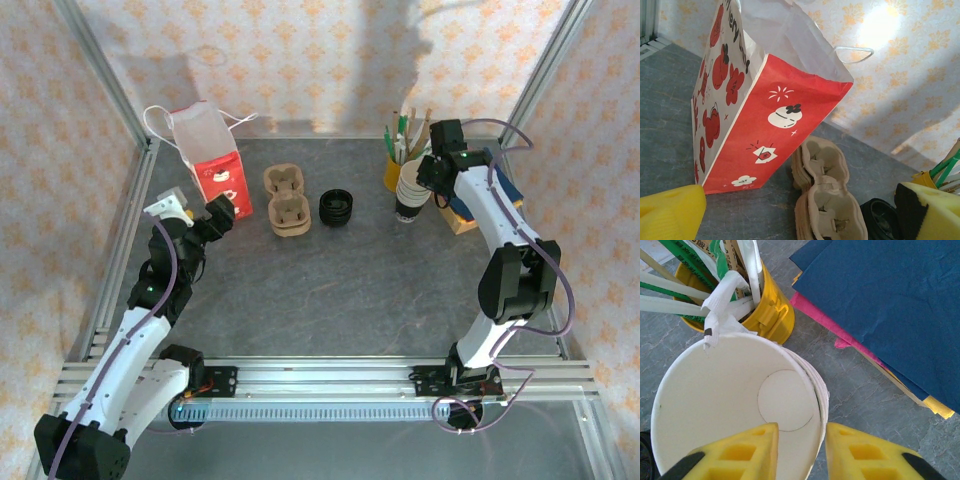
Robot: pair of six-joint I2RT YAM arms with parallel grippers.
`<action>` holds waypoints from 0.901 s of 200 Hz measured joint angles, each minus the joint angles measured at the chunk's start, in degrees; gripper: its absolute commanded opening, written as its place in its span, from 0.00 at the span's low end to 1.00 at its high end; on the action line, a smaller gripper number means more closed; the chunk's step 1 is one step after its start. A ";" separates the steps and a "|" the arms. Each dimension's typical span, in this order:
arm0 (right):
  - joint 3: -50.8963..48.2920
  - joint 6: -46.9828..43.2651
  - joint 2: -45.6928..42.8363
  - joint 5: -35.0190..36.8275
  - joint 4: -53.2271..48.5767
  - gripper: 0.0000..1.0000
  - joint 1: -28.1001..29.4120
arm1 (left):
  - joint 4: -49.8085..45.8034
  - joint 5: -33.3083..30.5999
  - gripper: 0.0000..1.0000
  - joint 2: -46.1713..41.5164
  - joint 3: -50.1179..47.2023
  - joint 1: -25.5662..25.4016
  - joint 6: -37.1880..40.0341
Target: Pack the takeout coffee
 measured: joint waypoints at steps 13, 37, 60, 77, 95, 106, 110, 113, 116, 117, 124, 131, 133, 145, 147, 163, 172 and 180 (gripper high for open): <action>0.00 -0.02 0.00 0.00 0.02 0.26 0.00 | 0.00 0.07 0.97 -0.20 0.00 0.00 0.00; 0.00 -0.02 0.11 0.02 0.02 0.25 -0.02 | -0.02 0.37 0.97 -0.63 0.00 0.00 0.00; 0.00 -0.04 0.20 0.04 0.02 0.22 -0.02 | -0.04 0.46 0.97 -1.05 0.00 0.00 -0.02; 0.00 -0.04 0.20 0.02 0.02 0.18 0.00 | -0.07 0.46 0.97 -1.40 -0.02 0.00 -0.22; 0.00 -0.44 0.20 0.02 0.02 0.14 -0.02 | -0.07 0.46 0.97 -1.79 -0.11 0.00 -0.46; 0.04 -0.55 0.20 0.02 0.02 0.14 -0.02 | -0.07 0.46 0.97 -1.90 -0.15 0.00 -0.48; 0.07 -0.63 0.20 0.02 0.00 0.14 -0.02 | -0.07 0.46 0.97 -1.95 -0.15 0.00 -0.50; 0.09 -0.66 0.20 0.04 0.00 0.13 -0.02 | -0.07 0.46 0.97 -1.97 -0.15 0.00 -0.57; 0.13 -0.70 0.20 0.04 -0.02 0.13 -0.02 | -0.07 0.46 0.97 -1.99 -0.15 0.00 -0.63; 0.15 -0.70 0.20 0.04 -0.02 0.13 -0.02 | -0.07 0.46 0.97 -1.99 -0.15 0.00 -0.66; 0.35 -0.72 0.20 0.02 -0.04 0.11 -0.02 | -0.09 0.46 0.97 -2.01 -0.15 0.00 -0.72; 0.55 -0.85 0.20 0.02 -0.02 0.10 -0.02 | -0.07 0.46 0.98 -2.01 -0.15 0.00 -0.87; 0.57 -0.94 0.20 0.02 -0.02 0.10 -0.02 | -0.07 0.46 0.98 -2.01 -0.15 0.00 -0.90; 1.01 -0.98 0.20 -0.02 -0.09 0.09 -0.02 | -0.07 0.66 0.98 -2.01 -0.15 0.00 -1.14; 1.07 -1.03 0.20 0.00 -0.13 0.09 -0.02 | -0.07 0.76 0.98 -2.01 -0.15 0.00 -1.27; 1.90 -1.16 0.17 -0.28 -0.46 0.07 -0.02 | -0.09 1.31 0.98 -2.01 -0.13 0.00 -1.40; 2.45 -1.33 0.17 -0.52 -0.74 0.06 -0.02 | -0.31 1.51 0.98 -2.01 0.04 0.00 -1.46; 3.08 -1.57 0.17 -0.74 -1.14 0.05 -0.02 | -0.66 1.57 0.98 -2.01 0.39 0.00 -1.46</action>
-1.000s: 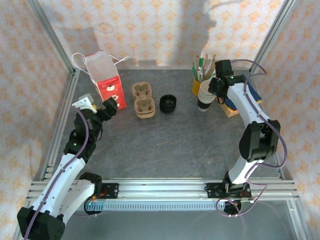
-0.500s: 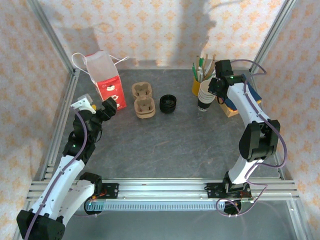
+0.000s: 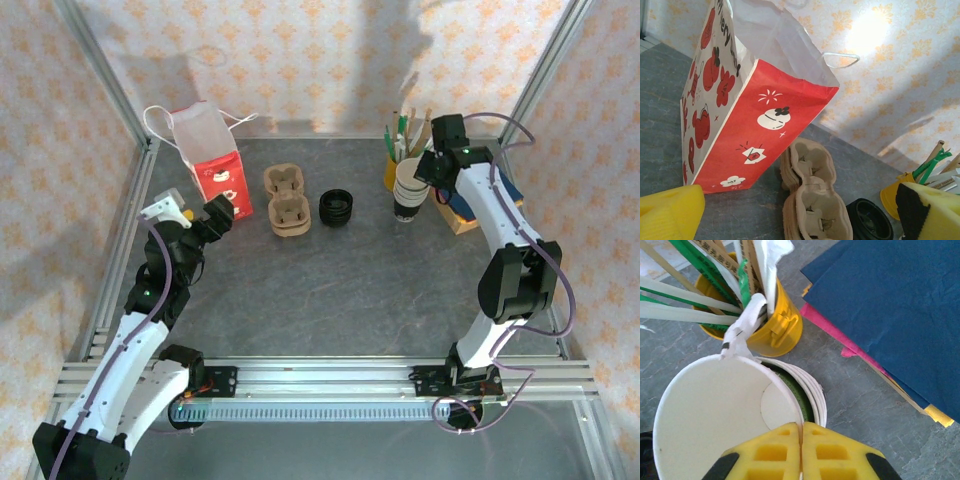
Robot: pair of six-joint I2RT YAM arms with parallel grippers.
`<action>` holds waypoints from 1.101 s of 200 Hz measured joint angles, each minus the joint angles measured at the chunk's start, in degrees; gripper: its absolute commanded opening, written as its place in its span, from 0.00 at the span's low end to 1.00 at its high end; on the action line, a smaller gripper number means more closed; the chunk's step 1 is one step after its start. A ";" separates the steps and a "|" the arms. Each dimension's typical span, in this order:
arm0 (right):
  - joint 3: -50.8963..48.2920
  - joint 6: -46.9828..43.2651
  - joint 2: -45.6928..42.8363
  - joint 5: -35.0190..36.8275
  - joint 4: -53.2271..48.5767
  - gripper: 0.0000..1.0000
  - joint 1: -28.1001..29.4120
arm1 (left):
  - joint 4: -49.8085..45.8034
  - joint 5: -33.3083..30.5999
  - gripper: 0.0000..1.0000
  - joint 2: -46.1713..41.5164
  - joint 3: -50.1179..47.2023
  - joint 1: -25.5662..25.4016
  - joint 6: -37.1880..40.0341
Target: Pack the takeout coffee
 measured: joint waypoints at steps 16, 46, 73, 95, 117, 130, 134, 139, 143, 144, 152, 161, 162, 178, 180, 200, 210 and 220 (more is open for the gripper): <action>1.14 -0.42 -0.28 -0.20 -0.74 0.04 0.00 | -0.81 0.15 0.99 0.00 1.27 0.00 0.00; 2.21 -1.03 -2.75 -0.57 -2.05 0.01 0.00 | -0.85 0.20 0.99 -0.52 2.73 0.00 0.00; 4.39 -1.46 -5.66 -1.09 -3.61 0.00 0.00 | -0.83 0.63 0.99 -0.87 2.80 0.00 -0.02; 6.08 -1.90 -7.87 -1.20 -4.57 0.00 0.00 | -0.76 1.01 0.99 -0.87 2.80 0.00 0.02; 7.87 -2.12 -9.31 -1.68 -5.51 0.00 0.00 | -0.59 0.98 0.99 -0.74 2.80 0.00 0.20; 8.07 -2.12 -10.40 -3.10 -5.53 0.00 0.00 | -0.44 0.96 0.99 -0.33 2.80 0.00 0.24; 8.07 -2.14 -10.78 -3.67 -5.64 0.00 0.00 | -0.42 0.96 0.99 -0.11 2.80 0.00 0.24; 8.07 -2.16 -11.21 -4.55 -5.73 0.00 0.02 | -0.37 0.98 0.99 0.17 2.80 0.00 0.24; 8.04 -2.36 -11.67 -5.27 -5.73 0.00 0.07 | -0.31 0.98 0.99 0.37 2.80 0.00 0.24; 8.04 -2.38 -11.74 -5.46 -5.73 0.00 0.07 | -0.31 0.96 0.99 0.42 2.80 0.00 0.24; 7.82 -2.67 -12.68 -7.02 -5.53 0.00 0.24 | -0.20 0.98 0.99 0.81 2.80 0.00 0.24; 6.93 -3.19 -14.08 -8.61 -5.07 0.00 0.61 | 0.04 0.98 0.99 1.14 2.80 0.00 0.24; 6.82 -3.21 -14.19 -8.74 -5.03 0.00 0.66 | 0.09 0.98 0.99 1.16 2.80 0.00 0.24; 3.87 -3.65 -17.11 -11.23 -3.96 0.00 1.60 | 0.85 0.98 0.99 1.75 2.80 0.00 0.31; 3.26 -3.74 -17.55 -11.61 -3.76 0.00 1.77 | 0.92 0.98 0.99 1.79 2.80 0.00 0.35; -1.95 -3.80 -20.76 -14.05 -2.23 0.00 3.17 | 1.70 0.96 0.99 2.73 2.82 0.00 0.90; -5.64 -3.80 -22.16 -14.82 -0.85 0.00 4.33 | 2.08 0.94 0.99 3.28 2.89 0.00 1.27; -9.38 -3.80 -23.17 -15.41 0.61 0.00 5.86 | 2.21 0.94 0.99 3.69 2.97 0.00 1.57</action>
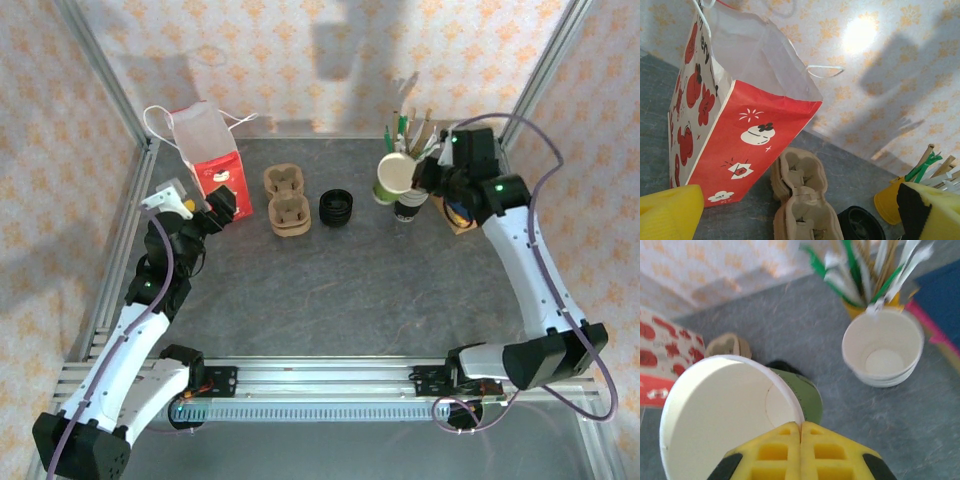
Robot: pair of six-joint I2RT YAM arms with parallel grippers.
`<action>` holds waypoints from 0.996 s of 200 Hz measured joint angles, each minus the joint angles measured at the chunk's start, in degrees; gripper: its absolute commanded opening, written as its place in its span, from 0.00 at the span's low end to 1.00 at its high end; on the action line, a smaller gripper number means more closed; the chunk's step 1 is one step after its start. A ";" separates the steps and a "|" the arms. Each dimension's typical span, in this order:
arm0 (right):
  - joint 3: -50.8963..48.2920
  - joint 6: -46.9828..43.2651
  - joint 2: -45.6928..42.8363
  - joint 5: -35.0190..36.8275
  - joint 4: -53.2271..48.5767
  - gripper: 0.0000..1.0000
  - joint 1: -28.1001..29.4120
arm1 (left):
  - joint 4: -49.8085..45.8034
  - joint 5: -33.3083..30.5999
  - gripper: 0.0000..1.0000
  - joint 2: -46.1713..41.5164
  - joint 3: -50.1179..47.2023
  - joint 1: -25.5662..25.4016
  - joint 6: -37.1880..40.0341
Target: Pack the takeout coffee
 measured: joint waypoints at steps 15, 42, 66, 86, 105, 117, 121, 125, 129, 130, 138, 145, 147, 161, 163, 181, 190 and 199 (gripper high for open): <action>-5.79 0.02 -0.94 -0.17 2.19 0.00 3.61 | 0.15 0.02 0.99 0.52 0.33 0.00 0.13; -14.56 0.79 -1.18 1.09 5.68 0.00 11.45 | 0.63 0.04 0.99 0.72 0.85 0.00 0.11; -19.45 2.34 -1.16 3.21 8.13 0.00 15.72 | 1.11 0.09 0.99 0.72 0.85 0.00 0.09; -21.14 3.43 -0.74 5.62 9.70 0.00 17.62 | 1.29 0.28 0.99 0.87 0.85 0.00 -0.09; -22.45 4.42 0.11 6.34 11.96 0.00 19.12 | 1.44 0.46 0.99 0.98 0.85 0.00 -0.15; -23.80 5.07 0.44 6.34 13.66 0.00 20.15 | 1.51 0.48 0.99 0.98 0.85 0.00 -0.39; -24.26 5.42 0.48 6.34 14.21 0.00 20.50 | 1.51 0.48 0.99 0.98 0.85 0.00 -0.50; -24.81 5.66 0.59 6.34 14.64 0.00 20.90 | 1.51 0.48 0.99 0.98 0.83 0.00 -0.50; -25.24 5.90 0.61 6.36 15.13 0.00 21.22 | 1.51 0.46 0.99 0.98 0.83 0.00 -0.52; -25.33 5.90 0.66 6.36 15.23 0.00 21.29 | 1.51 0.46 0.99 0.96 0.83 0.00 -0.50; -26.05 6.32 0.92 6.40 16.00 0.00 21.99 | 1.49 0.44 0.99 0.96 0.83 0.00 -0.50; -26.47 6.58 1.31 6.58 16.50 0.00 22.58 | 1.49 0.35 0.99 0.92 0.83 0.00 -0.48; -26.53 6.71 1.40 6.62 16.55 0.00 22.69 | 1.49 0.31 0.99 0.92 0.83 0.00 -0.48; -26.73 7.23 2.49 7.10 17.14 0.00 23.50 | 1.44 0.22 0.99 0.68 0.83 0.00 -0.46; -26.75 7.37 2.60 7.19 17.18 0.00 23.56 | 1.44 0.24 0.99 0.61 0.83 0.00 -0.44; -26.75 7.69 3.98 8.26 17.73 0.02 24.24 | 1.44 0.22 0.99 -0.09 0.83 0.00 -0.28; -26.77 7.80 4.37 8.72 17.84 0.03 24.59 | 1.42 0.20 0.99 -0.37 0.83 0.00 -0.28; -26.77 7.80 4.68 9.20 17.94 0.04 25.11 | 1.42 0.15 0.99 -0.59 0.83 0.00 -0.28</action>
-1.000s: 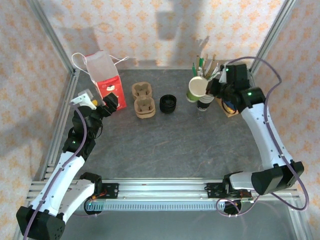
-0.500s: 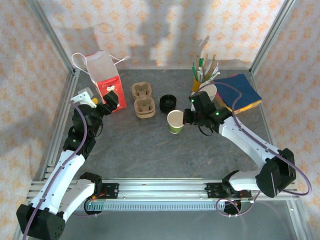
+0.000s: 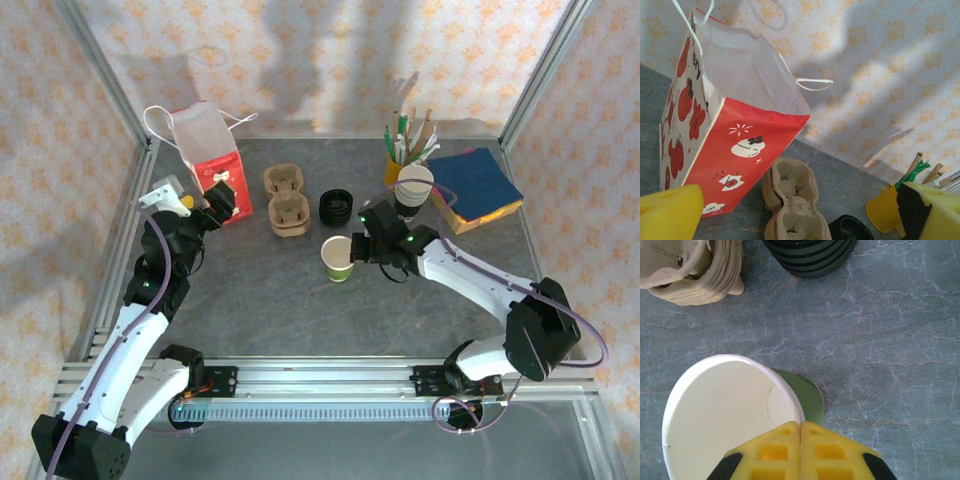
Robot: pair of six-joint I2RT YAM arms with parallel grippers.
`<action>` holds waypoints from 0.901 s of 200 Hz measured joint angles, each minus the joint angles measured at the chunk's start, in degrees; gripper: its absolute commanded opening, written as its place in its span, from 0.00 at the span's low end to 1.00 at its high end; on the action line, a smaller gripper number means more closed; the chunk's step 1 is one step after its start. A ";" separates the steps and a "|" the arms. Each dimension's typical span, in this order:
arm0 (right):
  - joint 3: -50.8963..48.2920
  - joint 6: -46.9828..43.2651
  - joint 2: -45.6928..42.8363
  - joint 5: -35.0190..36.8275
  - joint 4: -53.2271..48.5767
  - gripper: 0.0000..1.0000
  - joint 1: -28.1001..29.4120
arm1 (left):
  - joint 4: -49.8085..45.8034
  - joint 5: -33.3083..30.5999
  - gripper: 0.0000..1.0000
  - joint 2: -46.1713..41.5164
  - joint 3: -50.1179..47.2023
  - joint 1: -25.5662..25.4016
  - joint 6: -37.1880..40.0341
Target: Pack the takeout coffee
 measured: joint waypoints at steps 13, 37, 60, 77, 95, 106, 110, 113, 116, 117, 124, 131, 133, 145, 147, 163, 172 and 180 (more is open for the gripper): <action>0.00 0.09 0.20 0.46 0.26 0.06 0.76 | -0.13 -0.15 0.99 -0.17 0.00 0.00 0.02; 0.00 0.20 0.66 1.09 0.70 0.09 1.75 | -0.83 -0.81 0.99 -0.33 0.00 0.00 0.33; 0.00 0.66 1.29 1.55 0.83 0.13 1.86 | -1.66 -1.46 0.99 -0.74 0.00 0.00 0.42; 0.00 0.74 1.49 1.77 0.92 0.18 1.88 | -2.03 -1.66 0.99 -1.25 0.00 0.00 0.42; 0.00 1.18 1.46 1.95 0.96 0.26 1.88 | -2.21 -1.92 0.99 -1.77 0.00 0.00 0.44; 0.02 1.38 1.46 2.23 0.92 0.29 1.88 | -2.43 -2.08 0.99 -1.97 0.00 0.00 0.44; 0.07 1.14 1.46 2.43 0.87 0.30 1.88 | -2.56 -2.10 0.99 -1.99 0.00 0.00 0.44; 0.09 1.33 1.46 2.58 0.90 0.31 1.88 | -2.60 -2.12 0.99 -2.01 0.00 0.00 0.46; 0.17 1.20 1.46 2.78 0.79 0.31 1.88 | -2.67 -2.16 0.99 -2.03 0.00 0.00 0.44; 0.20 1.20 1.46 2.82 0.72 0.32 1.88 | -2.69 -2.21 0.99 -2.01 0.00 0.00 0.44; 0.57 1.22 1.46 3.37 0.17 0.33 1.88 | -2.78 -2.34 0.99 -2.01 0.00 0.00 0.46; 1.25 1.20 1.46 4.15 -0.63 0.34 1.88 | -2.95 -2.49 0.99 -2.03 0.00 0.00 0.46; 1.49 1.22 1.46 4.44 -0.87 0.34 1.88 | -2.99 -2.49 0.99 -2.08 0.02 0.00 0.46; 3.21 1.05 1.46 6.05 -2.27 0.35 1.88 | -3.19 -2.56 0.99 -2.21 0.02 0.00 0.46; 3.52 1.03 1.46 6.29 -2.51 0.35 1.88 | -3.21 -2.56 0.99 -2.23 0.02 0.00 0.46; 6.49 0.92 1.22 8.17 -3.89 0.41 1.88 | -3.48 -2.75 0.99 -2.51 0.02 0.00 0.66; 7.93 0.81 0.90 9.03 -4.24 0.45 1.88 | -3.63 -2.91 0.99 -2.71 0.04 0.00 0.87; 9.25 1.16 0.50 9.81 -4.48 0.48 1.88 | -3.91 -2.93 0.99 -2.91 0.13 0.00 0.92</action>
